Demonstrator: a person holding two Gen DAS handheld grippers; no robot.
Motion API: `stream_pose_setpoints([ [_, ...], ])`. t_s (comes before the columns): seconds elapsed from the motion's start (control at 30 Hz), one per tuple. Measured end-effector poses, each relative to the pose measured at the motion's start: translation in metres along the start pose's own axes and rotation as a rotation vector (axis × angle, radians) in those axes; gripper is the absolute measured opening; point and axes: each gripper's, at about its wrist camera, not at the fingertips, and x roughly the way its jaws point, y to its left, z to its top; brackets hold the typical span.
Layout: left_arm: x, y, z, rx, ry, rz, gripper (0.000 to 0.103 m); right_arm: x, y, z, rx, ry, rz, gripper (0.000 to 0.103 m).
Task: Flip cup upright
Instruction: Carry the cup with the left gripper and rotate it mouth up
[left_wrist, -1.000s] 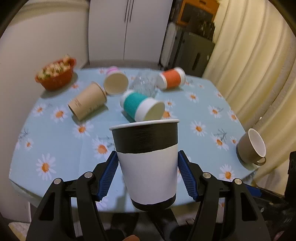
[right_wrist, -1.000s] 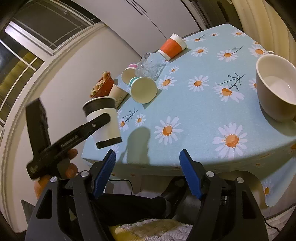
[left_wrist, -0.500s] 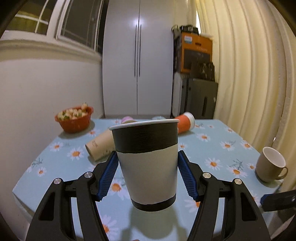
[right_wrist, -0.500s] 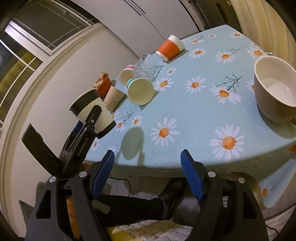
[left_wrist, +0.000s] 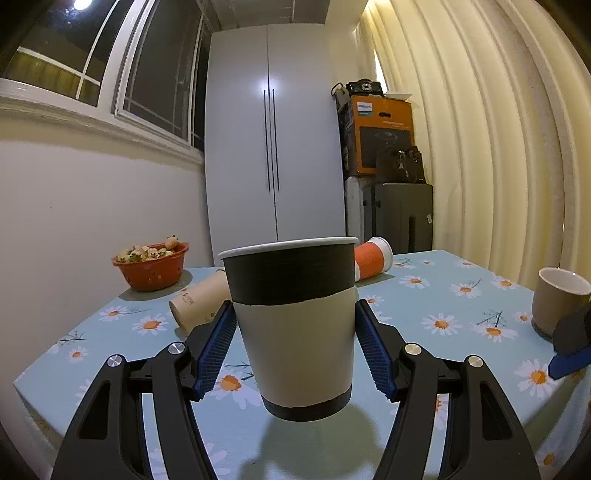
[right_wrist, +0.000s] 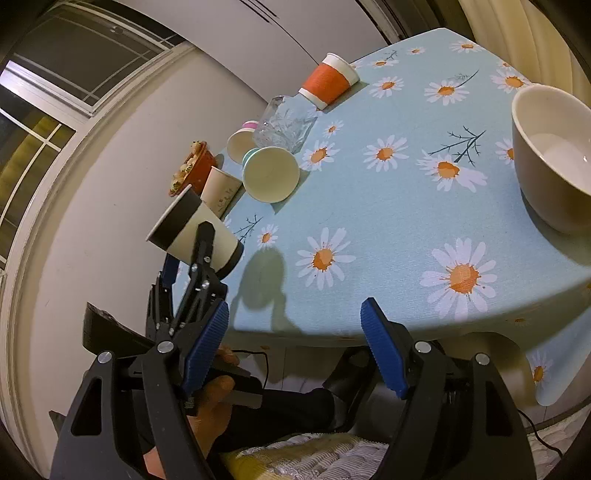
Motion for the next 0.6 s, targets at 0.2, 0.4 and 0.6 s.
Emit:
stream_pose_setpoints([
  [0.2, 0.002, -0.001, -0.014, -0.012, -0.017, 0.002, 0.064, 0.001, -0.003, 0.000, 0.011, 0.004, 0.000, 0.074],
  [0.4, 0.004, -0.002, -0.024, -0.002, -0.023, 0.043, 0.064, -0.001, -0.010, 0.000, 0.043, -0.003, 0.004, 0.074],
  [0.6, 0.007, -0.004, -0.034, 0.007, -0.021, 0.052, 0.065, -0.005, -0.013, -0.001, 0.058, -0.017, 0.005, 0.074],
])
